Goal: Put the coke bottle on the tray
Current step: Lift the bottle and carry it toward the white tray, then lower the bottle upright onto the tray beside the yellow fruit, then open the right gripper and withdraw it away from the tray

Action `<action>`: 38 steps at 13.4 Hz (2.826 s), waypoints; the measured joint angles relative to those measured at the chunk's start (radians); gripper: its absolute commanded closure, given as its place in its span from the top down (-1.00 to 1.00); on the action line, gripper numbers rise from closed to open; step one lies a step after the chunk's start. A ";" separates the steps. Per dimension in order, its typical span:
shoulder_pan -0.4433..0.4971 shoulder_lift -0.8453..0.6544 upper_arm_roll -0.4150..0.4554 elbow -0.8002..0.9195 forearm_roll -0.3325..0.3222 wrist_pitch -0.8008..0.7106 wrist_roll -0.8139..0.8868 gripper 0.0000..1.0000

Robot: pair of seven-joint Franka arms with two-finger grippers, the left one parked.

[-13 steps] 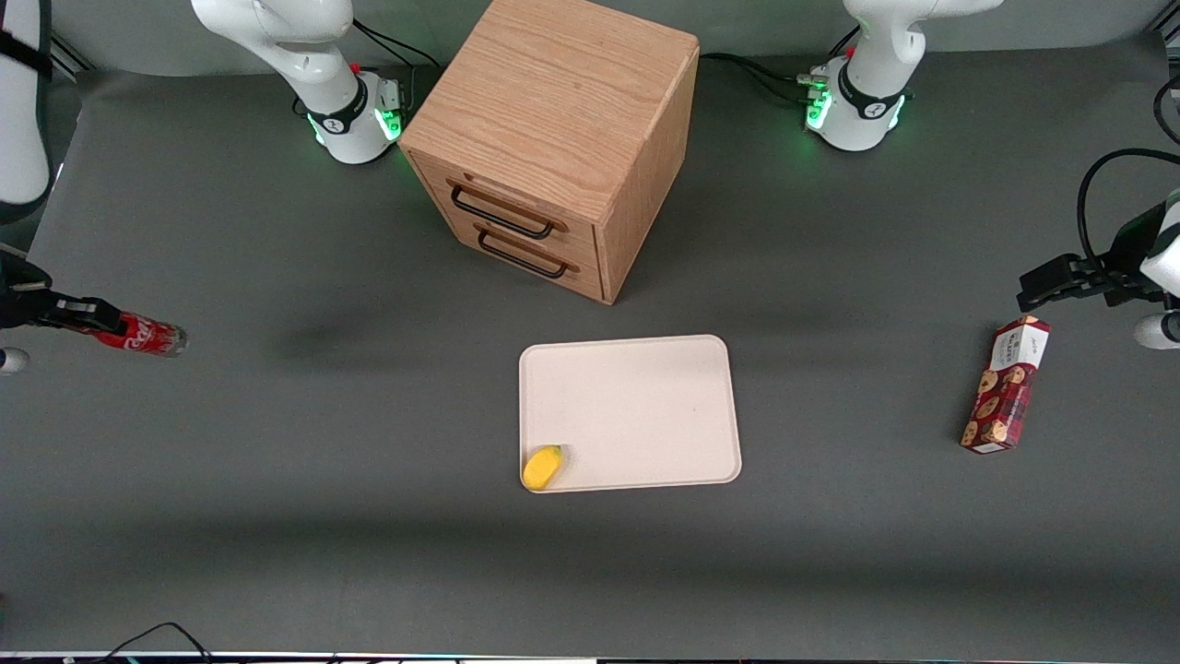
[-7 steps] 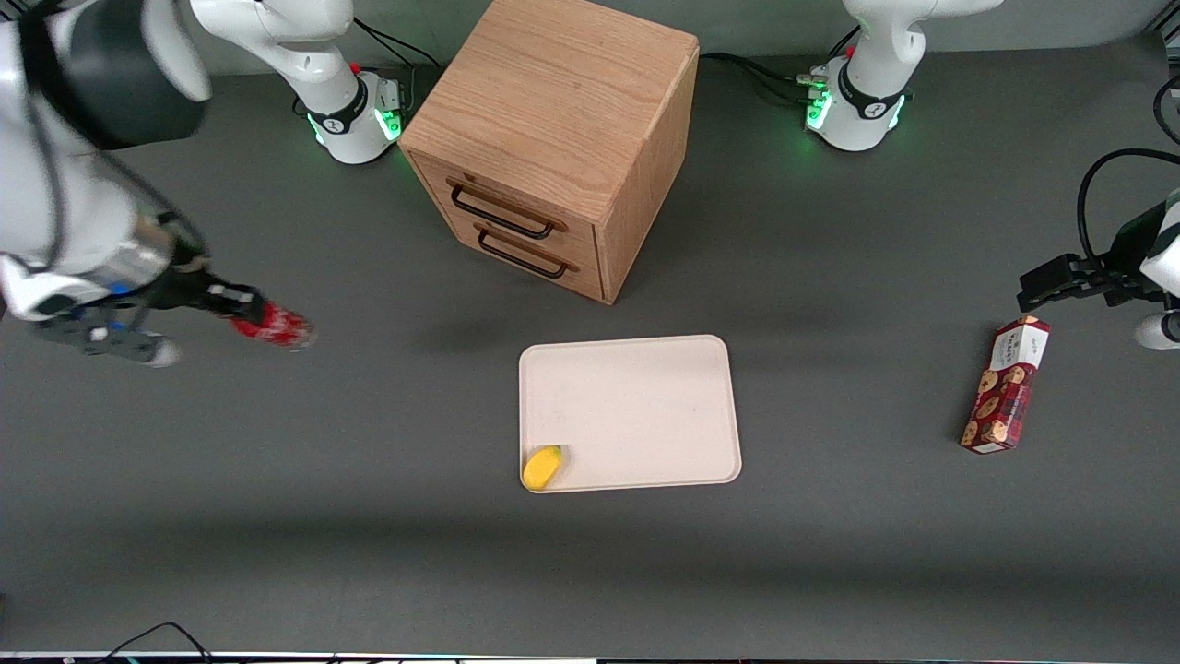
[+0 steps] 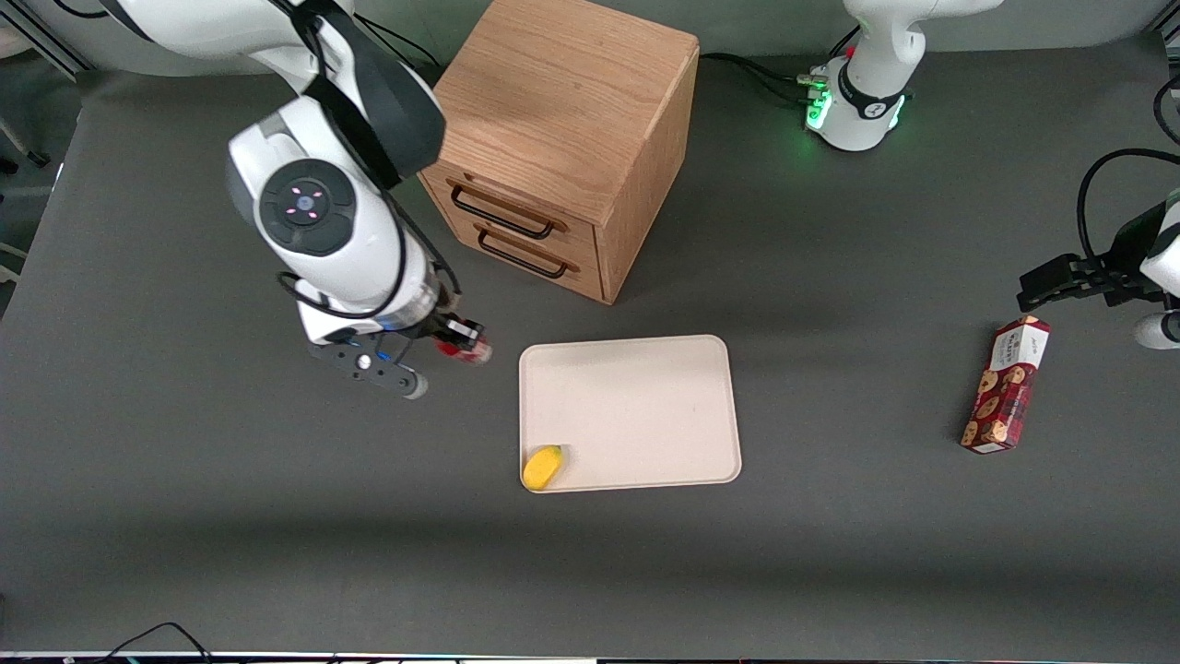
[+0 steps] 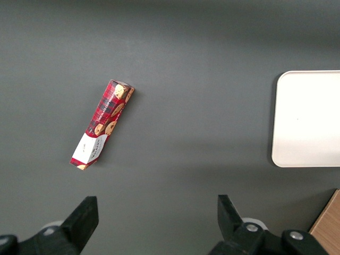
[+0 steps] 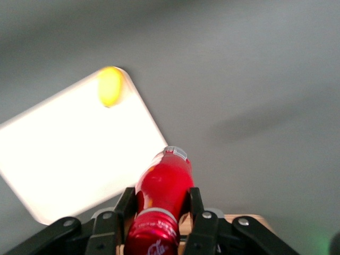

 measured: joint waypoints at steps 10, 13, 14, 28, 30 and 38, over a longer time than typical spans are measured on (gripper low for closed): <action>0.074 0.121 0.002 -0.144 -0.081 0.266 0.118 -1.00; 0.074 0.156 0.002 -0.176 -0.182 0.338 0.183 -1.00; 0.074 0.171 0.002 -0.178 -0.194 0.356 0.194 -1.00; 0.081 0.198 0.004 -0.186 -0.227 0.422 0.213 1.00; 0.081 0.195 0.006 -0.183 -0.233 0.421 0.190 1.00; -0.007 -0.072 -0.145 -0.200 -0.032 0.172 -0.433 1.00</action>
